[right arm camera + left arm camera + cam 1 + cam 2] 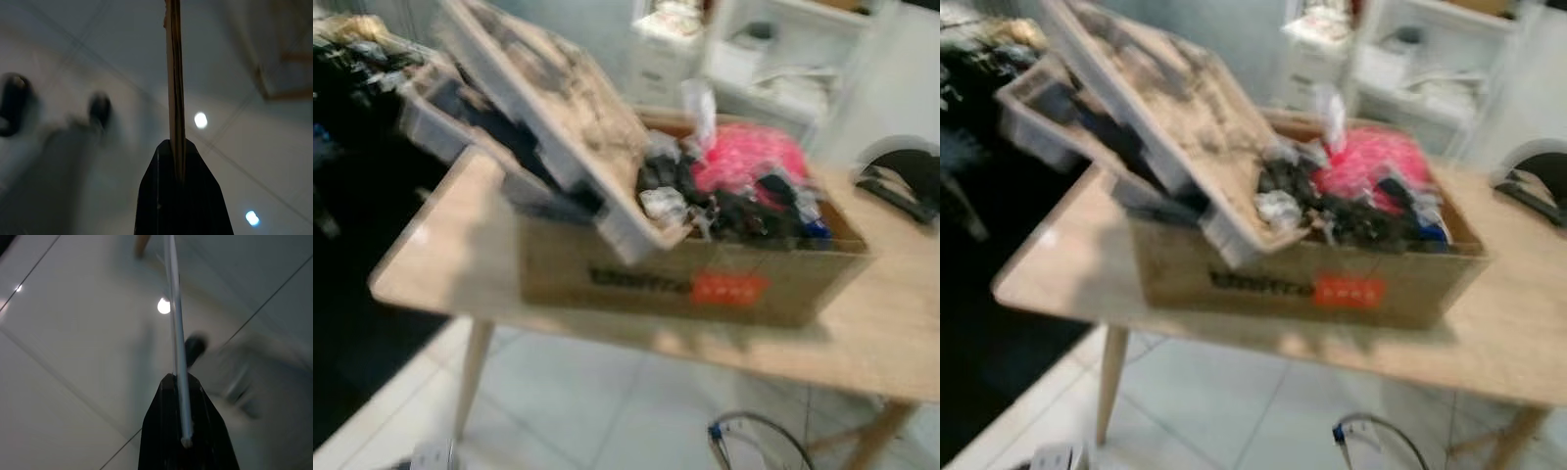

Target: Picking trash to rubbish bin

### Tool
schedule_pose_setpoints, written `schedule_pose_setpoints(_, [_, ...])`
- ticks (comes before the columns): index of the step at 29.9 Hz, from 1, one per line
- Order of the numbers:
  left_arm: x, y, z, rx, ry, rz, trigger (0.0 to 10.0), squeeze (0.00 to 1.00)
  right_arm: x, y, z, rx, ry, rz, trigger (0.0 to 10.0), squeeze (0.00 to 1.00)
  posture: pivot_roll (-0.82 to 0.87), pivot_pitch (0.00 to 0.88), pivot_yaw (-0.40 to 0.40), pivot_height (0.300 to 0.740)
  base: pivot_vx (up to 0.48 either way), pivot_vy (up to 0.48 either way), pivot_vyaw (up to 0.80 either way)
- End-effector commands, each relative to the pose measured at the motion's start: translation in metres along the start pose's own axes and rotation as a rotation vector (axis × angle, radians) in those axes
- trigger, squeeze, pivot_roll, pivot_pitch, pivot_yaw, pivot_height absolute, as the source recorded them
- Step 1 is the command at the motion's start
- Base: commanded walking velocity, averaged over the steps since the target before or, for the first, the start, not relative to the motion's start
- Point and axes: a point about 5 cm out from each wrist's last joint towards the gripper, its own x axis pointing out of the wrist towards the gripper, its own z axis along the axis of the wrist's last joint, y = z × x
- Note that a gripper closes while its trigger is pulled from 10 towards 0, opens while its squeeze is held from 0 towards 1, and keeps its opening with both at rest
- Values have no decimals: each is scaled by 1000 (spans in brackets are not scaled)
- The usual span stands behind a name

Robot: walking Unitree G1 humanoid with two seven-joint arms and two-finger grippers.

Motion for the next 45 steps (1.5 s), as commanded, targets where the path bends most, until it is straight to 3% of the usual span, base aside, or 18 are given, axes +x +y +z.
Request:
schedule_pose_setpoints(1, [0, -3, -4, -5, 24, -12, 10000, 0, -1, 1, -15, -1, 42, 4, 10000, 0, 235, 23, -112, 740, 0, 0, -788])
schedule_pose_setpoints(14, [0, -2, -3, 12, 23, 1, 10000, 0, -1, 1, -21, 14, 50, 3, 10000, 0, 229, 30, -105, 740, 0, 0, -182])
schedule_pose_setpoints(22, [-1, 4, -4, -14, 18, 30, 10000, 0, -2, -6, -26, 100, 57, -35, 10000, 0, 228, 41, -108, 740, 0, 0, 0])
schedule_pose_setpoints(26, [-6, 33, -4, -94, -6, 141, 10000, 0, -10, -47, -39, 263, 72, -206, 10000, 0, 218, 51, -104, 740, 0, 0, 0])
schedule_pose_setpoints(29, [-11, 56, 0, -163, -42, 225, 10000, 0, -19, -76, -51, 336, 83, -332, 10000, 0, 214, 58, -104, 740, 0, 0, 0])
schedule_pose_setpoints(31, [-13, 63, 2, -187, -57, 250, 10000, 0, -22, -85, -54, 356, 84, -371, 10000, 0, 214, 58, -104, 740, 0, 0, 0])
schedule_pose_setpoints(33, [-19, 87, 17, -268, -146, 312, 10000, 0, -36, -117, -65, 439, 82, -511, 10000, 0, 204, 74, -108, 740, 0, 0, 0])
schedule_pose_setpoints(34, [-19, 87, 17, -268, -146, 312, 10000, 0, -36, -117, -65, 439, 82, -511, 10000, 0, 204, 74, -108, 740, 0, 0, 0])
schedule_pose_setpoints(37, [-27, 111, 33, -336, -239, 361, 10000, 0, -52, -148, -74, 540, 69, -654, 10000, 0, 193, 83, -108, 740, 0, 0, 0])
schedule_pose_setpoints(41, [-30, 121, 49, -352, -314, 343, 10000, 0, -72, -181, -73, 598, 27, -828, 10000, 0, 195, 97, -107, 740, 0, 0, 0])
schedule_pose_setpoints(42, [-30, 121, 49, -352, -314, 343, 10000, 0, -72, -181, -73, 598, 27, -828, 10000, 0, 195, 97, -107, 740, 0, 0, 0])
schedule_pose_setpoints(44, [-31, 122, 56, -344, -335, 343, 10000, 0, -84, -201, -65, 602, -16, -935, 10000, 0, 195, 97, -107, 740, 0, 0, 0])
schedule_pose_setpoints(45, [-31, 122, 56, -344, -335, 343, 10000, 0, -84, -201, -65, 602, -16, -935, 10000, 0, 195, 97, -107, 740, 0, 0, 0])
